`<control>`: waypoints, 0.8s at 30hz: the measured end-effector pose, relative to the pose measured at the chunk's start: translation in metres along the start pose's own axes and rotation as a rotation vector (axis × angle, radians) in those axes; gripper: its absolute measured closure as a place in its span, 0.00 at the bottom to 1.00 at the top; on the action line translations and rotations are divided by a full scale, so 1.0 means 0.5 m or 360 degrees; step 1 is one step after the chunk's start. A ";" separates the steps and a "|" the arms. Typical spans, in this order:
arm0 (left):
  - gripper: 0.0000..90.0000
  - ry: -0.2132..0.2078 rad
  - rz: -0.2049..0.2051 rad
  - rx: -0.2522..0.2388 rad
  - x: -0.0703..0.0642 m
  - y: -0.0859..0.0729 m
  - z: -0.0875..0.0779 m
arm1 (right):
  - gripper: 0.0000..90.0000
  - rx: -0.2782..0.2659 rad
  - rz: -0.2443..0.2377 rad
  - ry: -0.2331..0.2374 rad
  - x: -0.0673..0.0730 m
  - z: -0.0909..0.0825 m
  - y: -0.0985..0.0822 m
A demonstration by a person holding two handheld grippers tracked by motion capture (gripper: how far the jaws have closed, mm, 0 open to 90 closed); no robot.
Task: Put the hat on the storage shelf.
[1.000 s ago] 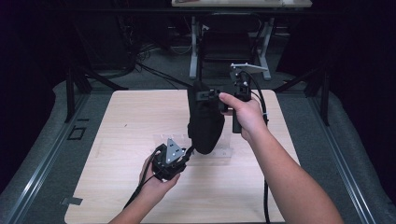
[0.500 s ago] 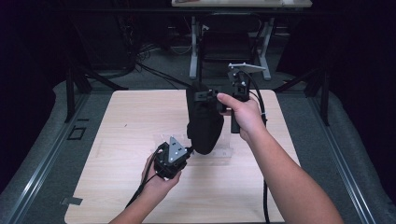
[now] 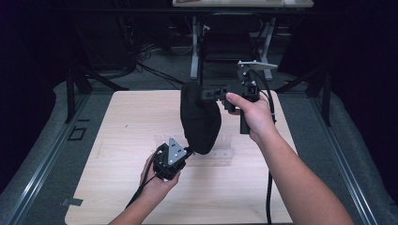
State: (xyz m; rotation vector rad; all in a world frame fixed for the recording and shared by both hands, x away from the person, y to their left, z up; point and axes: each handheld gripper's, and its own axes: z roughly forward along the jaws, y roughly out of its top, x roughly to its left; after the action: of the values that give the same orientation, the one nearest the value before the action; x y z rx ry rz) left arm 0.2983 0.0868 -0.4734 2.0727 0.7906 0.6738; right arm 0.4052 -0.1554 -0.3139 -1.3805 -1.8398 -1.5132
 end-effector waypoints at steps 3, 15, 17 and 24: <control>0.94 0.0003 -0.0019 -0.0007 0.005 -0.004 -0.002 | 0.87 -0.0013 -0.0037 -0.0049 -0.002 -0.012 -0.006; 0.93 -0.0011 -0.0109 0.0067 0.027 -0.051 0.008 | 0.85 -0.0073 -0.0102 -0.0124 -0.015 -0.038 -0.031; 0.93 -0.0015 -0.0133 0.0084 0.028 -0.058 0.013 | 0.85 -0.0076 -0.0104 -0.0129 -0.016 -0.039 -0.033; 0.92 -0.0019 -0.0127 0.0086 0.039 -0.087 0.016 | 0.84 -0.0073 -0.0187 -0.0242 -0.020 -0.047 -0.053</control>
State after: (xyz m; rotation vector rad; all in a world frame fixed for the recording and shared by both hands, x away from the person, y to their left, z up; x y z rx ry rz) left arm 0.3036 0.1183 -0.5098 2.0802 0.8886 0.6018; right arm 0.3805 -0.1789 -0.3272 -1.4683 -2.0218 -1.5543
